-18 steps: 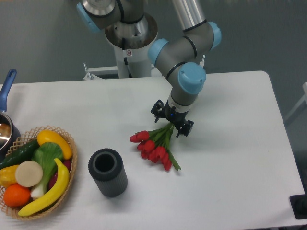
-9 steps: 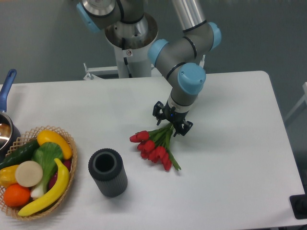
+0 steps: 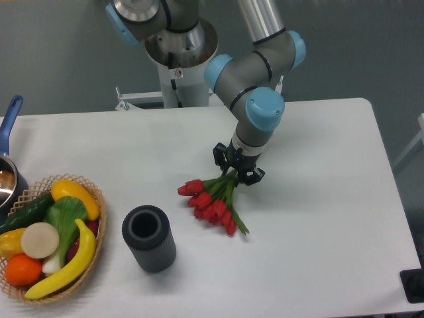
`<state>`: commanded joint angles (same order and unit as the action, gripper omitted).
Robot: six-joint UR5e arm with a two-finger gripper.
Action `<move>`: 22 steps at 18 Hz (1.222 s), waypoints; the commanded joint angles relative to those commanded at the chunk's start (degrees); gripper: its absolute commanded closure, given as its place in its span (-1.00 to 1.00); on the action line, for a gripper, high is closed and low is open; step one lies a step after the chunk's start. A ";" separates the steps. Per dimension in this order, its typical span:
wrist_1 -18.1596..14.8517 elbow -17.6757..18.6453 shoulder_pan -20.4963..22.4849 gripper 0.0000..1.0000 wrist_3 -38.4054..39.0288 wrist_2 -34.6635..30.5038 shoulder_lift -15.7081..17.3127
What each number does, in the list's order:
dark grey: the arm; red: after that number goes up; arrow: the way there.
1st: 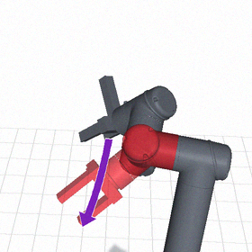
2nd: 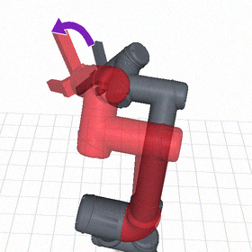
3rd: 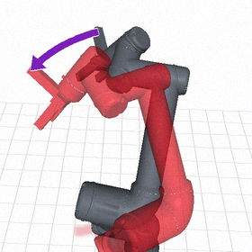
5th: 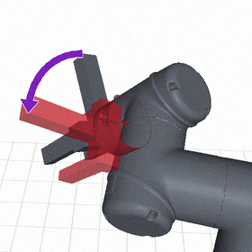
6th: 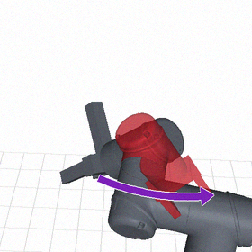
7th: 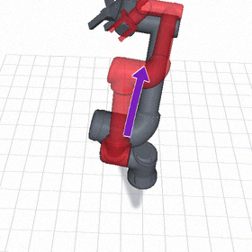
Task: Pick up the flowers from the table
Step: 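Close the gripper around the tulip stems, then lift the gripped red tulips up off the table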
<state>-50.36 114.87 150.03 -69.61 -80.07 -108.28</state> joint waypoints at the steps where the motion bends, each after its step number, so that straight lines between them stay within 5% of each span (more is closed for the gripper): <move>1: 0.00 0.00 -0.09 0.22 0.00 0.00 0.00; 13: 0.00 -0.87 0.09 0.29 -0.18 0.70 2.55; 22: -0.09 -4.66 1.14 0.30 1.23 8.70 8.78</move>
<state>-50.45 110.22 151.17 -68.38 -71.37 -99.50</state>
